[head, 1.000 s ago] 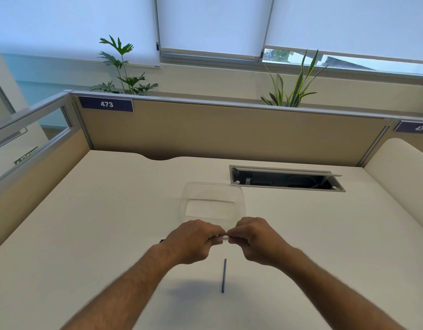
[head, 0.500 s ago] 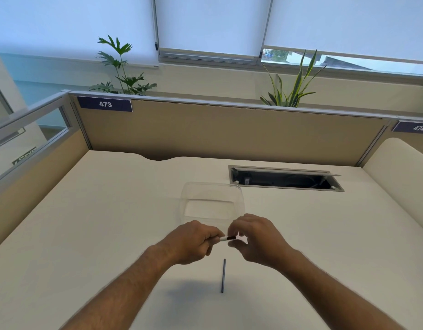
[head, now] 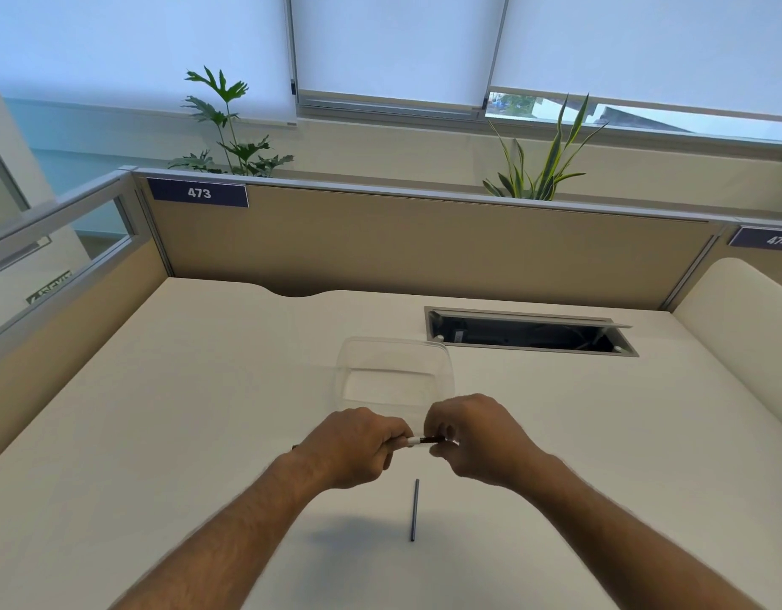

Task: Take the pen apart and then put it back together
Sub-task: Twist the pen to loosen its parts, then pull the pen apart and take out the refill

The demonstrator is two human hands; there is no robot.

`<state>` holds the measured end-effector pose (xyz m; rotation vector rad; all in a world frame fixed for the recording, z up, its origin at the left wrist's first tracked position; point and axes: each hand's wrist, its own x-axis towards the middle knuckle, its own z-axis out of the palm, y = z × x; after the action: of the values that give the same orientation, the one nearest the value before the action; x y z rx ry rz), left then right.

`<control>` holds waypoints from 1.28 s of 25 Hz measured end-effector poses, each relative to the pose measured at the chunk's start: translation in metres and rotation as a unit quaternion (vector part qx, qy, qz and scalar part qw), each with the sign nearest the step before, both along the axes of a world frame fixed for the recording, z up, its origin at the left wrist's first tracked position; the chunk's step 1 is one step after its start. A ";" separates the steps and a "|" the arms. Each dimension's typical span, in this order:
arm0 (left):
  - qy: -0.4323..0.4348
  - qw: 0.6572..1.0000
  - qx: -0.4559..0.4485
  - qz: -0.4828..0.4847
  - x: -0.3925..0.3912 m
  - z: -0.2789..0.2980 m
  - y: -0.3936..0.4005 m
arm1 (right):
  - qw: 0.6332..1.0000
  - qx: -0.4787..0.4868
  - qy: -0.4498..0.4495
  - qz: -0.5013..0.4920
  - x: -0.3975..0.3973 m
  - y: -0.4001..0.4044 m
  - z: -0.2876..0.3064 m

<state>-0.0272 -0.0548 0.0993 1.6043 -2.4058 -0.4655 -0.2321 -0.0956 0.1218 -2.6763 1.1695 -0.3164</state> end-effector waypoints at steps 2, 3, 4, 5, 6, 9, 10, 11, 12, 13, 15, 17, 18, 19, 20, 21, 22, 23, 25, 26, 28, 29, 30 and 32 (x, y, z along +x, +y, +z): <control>0.003 1.000 -0.009 -0.002 0.000 0.000 0.000 | 1.000 0.021 0.001 0.000 0.001 0.002 0.000; 0.003 1.000 -0.015 -0.002 0.000 0.000 -0.001 | 0.999 0.030 0.011 0.004 0.001 0.004 0.000; 0.003 1.000 -0.022 -0.003 0.000 0.000 -0.001 | 0.999 0.037 0.022 0.007 0.002 0.005 0.000; 0.002 1.000 -0.026 -0.003 0.000 0.000 -0.001 | 0.999 0.041 0.028 0.011 0.003 0.005 0.001; 0.001 1.000 -0.030 -0.003 0.001 0.000 -0.001 | 0.998 0.047 0.035 0.014 0.004 0.005 0.000; -0.002 0.999 -0.032 -0.003 0.002 -0.003 -0.002 | 0.997 0.041 0.066 0.012 0.005 0.003 -0.001; -0.004 1.000 -0.031 -0.002 0.002 -0.004 -0.003 | 0.997 0.039 0.071 0.007 0.004 0.003 -0.001; -0.004 1.000 -0.028 -0.001 0.002 -0.005 -0.003 | 0.997 0.036 0.070 0.001 0.003 0.002 -0.001; -0.004 1.000 -0.025 0.000 0.002 -0.007 -0.003 | 0.997 0.032 0.065 -0.009 0.002 0.002 -0.001; -0.003 1.000 -0.022 0.001 0.003 -0.008 -0.003 | 0.998 0.023 0.060 -0.019 0.001 0.002 -0.001; 0.003 1.000 -0.024 0.004 0.004 -0.009 -0.002 | 0.998 -0.001 0.049 -0.043 -0.001 0.002 -0.002; 0.013 0.999 -0.032 0.010 0.007 -0.009 -0.002 | 0.997 -0.024 0.031 -0.068 -0.004 0.002 -0.005; 0.022 0.999 -0.037 0.014 0.008 -0.010 -0.002 | 0.996 -0.030 0.011 -0.085 -0.006 0.002 -0.006; 0.034 0.998 -0.042 0.022 0.009 -0.010 -0.002 | 0.994 -0.027 -0.024 -0.105 -0.008 0.002 -0.008; 0.050 0.997 -0.047 0.032 0.010 -0.011 -0.001 | 0.989 -0.015 -0.069 -0.126 -0.010 0.002 -0.010; 0.067 0.996 -0.051 0.042 0.010 -0.012 -0.001 | 0.983 0.002 -0.112 -0.147 -0.012 0.001 -0.012; 0.085 0.994 -0.054 0.052 0.011 -0.014 0.000 | 0.975 0.024 -0.147 -0.167 -0.014 0.000 -0.015; 0.101 0.992 -0.056 0.060 0.011 -0.016 0.002 | 0.965 0.052 -0.175 -0.189 -0.015 -0.001 -0.019; 0.138 0.986 -0.057 0.075 0.009 -0.020 0.004 | 0.942 0.114 -0.214 -0.232 -0.020 0.000 -0.029; 0.162 0.982 -0.058 0.084 0.008 -0.022 0.006 | 0.932 0.138 -0.219 -0.252 -0.022 0.001 -0.035; 0.210 0.970 -0.063 0.102 0.005 -0.026 0.009 | 0.920 0.161 -0.206 -0.292 -0.028 0.003 -0.049; 0.231 0.964 -0.068 0.112 0.003 -0.028 0.011 | 0.915 0.167 -0.196 -0.312 -0.031 0.005 -0.057; 0.252 0.957 -0.072 0.124 0.002 -0.030 0.013 | 0.910 0.172 -0.186 -0.329 -0.032 0.007 -0.064; 0.295 0.941 -0.071 0.149 -0.001 -0.035 0.016 | 0.906 0.166 -0.156 -0.356 -0.034 0.011 -0.077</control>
<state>-0.0284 -0.0385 0.0642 1.4662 -1.6867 -0.5952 -0.2665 -0.0846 0.0444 -1.7456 1.8449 -0.5645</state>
